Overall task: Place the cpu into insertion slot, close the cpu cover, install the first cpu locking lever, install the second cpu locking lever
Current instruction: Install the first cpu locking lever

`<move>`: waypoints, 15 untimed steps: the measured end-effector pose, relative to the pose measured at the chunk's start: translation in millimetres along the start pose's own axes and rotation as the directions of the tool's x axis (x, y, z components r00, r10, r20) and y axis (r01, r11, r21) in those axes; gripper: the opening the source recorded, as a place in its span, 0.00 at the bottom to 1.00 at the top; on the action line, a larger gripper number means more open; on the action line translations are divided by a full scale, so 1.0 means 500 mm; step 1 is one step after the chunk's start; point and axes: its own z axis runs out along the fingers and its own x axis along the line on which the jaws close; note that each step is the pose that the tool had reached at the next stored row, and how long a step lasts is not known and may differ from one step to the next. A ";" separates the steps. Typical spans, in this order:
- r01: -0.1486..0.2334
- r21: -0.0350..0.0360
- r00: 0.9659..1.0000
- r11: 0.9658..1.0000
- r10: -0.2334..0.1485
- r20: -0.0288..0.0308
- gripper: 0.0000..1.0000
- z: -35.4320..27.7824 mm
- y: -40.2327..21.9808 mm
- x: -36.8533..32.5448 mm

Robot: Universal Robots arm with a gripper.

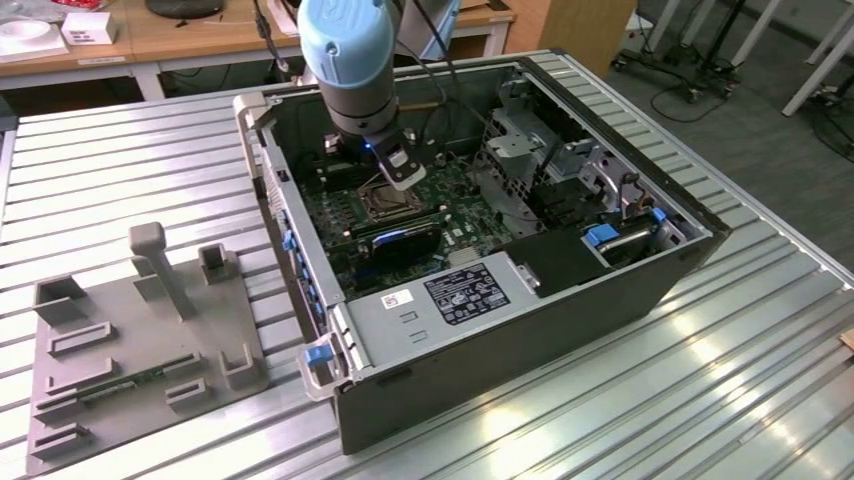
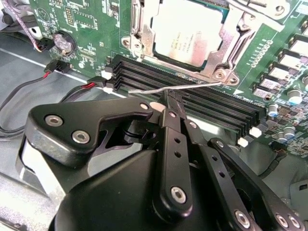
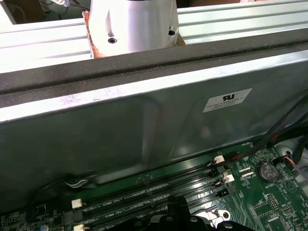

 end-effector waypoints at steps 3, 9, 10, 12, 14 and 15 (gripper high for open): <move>0.000 0.000 1.000 1.000 0.000 0.000 0.11 0.001 -0.001 0.000; -0.001 0.000 1.000 1.000 0.001 0.001 0.11 0.004 -0.002 0.000; -0.002 0.000 1.000 1.000 0.002 0.001 0.11 0.005 -0.002 0.000; -0.002 0.000 1.000 1.000 0.002 0.001 0.11 0.006 -0.003 -0.001; -0.002 0.000 1.000 1.000 0.002 0.001 0.11 0.007 -0.003 -0.001; -0.002 0.000 1.000 1.000 0.002 0.001 0.11 0.007 -0.003 -0.001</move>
